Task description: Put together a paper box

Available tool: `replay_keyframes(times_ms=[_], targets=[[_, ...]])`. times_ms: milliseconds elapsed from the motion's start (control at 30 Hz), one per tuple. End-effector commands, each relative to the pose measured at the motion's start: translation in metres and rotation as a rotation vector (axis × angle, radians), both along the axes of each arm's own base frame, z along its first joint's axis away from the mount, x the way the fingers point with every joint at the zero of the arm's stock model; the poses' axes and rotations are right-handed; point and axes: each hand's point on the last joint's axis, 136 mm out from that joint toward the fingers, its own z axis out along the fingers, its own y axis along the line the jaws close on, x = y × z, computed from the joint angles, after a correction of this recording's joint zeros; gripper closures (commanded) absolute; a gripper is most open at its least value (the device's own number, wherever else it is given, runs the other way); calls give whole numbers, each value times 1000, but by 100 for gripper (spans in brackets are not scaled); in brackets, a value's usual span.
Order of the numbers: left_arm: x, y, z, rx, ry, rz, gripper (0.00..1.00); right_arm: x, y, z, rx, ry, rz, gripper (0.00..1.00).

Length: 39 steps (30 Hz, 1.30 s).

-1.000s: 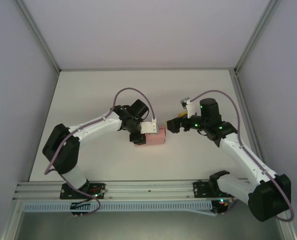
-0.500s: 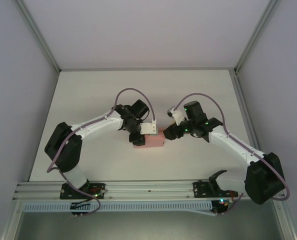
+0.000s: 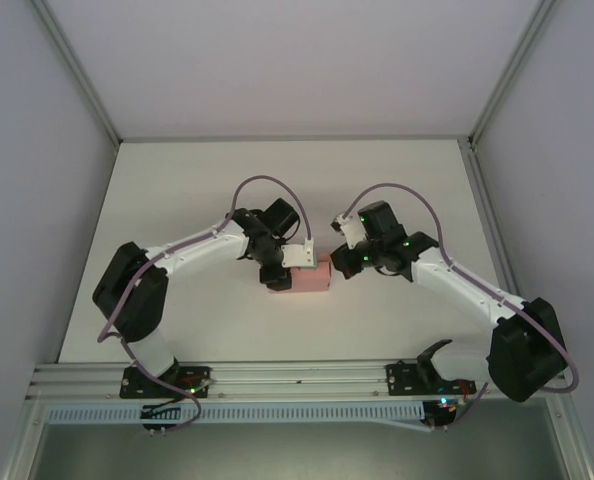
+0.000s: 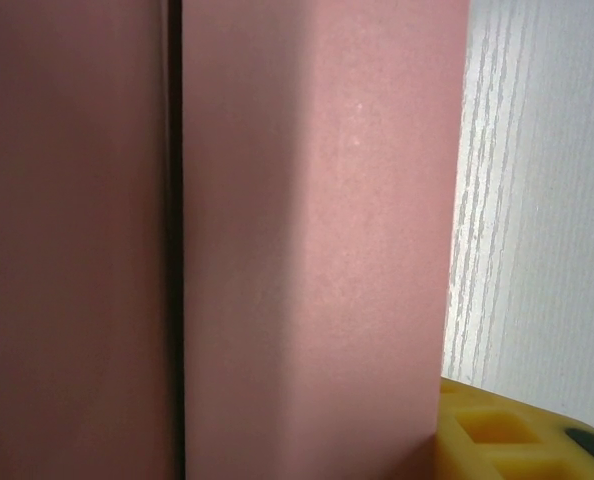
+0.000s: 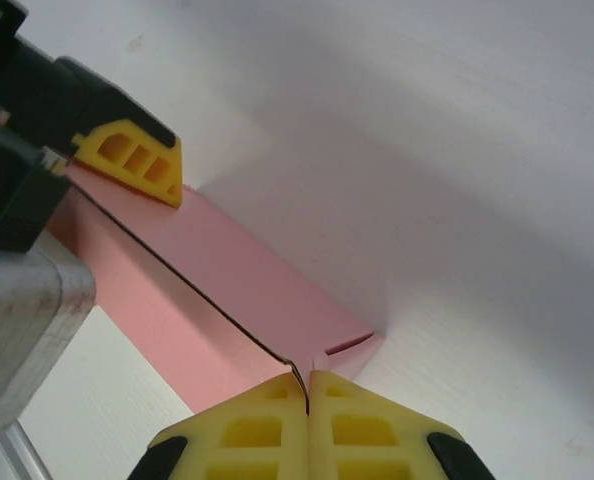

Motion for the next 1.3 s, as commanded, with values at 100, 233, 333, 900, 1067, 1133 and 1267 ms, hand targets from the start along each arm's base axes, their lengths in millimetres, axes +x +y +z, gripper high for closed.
replay_keyframes(times_ms=[100, 233, 333, 900, 1067, 1133, 1267], targets=[[25, -13, 8, -44, -65, 72, 52, 9, 10, 22, 175, 173, -311, 100], [28, -15, 5, -45, -63, 90, 52, 3, 31, 42, 353, 173, -314, 100], [29, -15, 5, -53, -70, 94, 51, -3, 30, 40, 326, 128, -316, 100], [32, -21, 13, -96, -71, 108, 43, -1, -16, -17, 4, -197, -385, 100], [30, -21, 24, -131, -89, 112, 31, -5, -17, -24, -3, -232, -431, 100], [29, -22, 29, -151, -90, 116, 21, -4, -18, -24, -5, -232, -460, 100], [26, -24, 51, -227, -114, 135, 1, 1, -21, -24, -38, -246, -517, 100]])
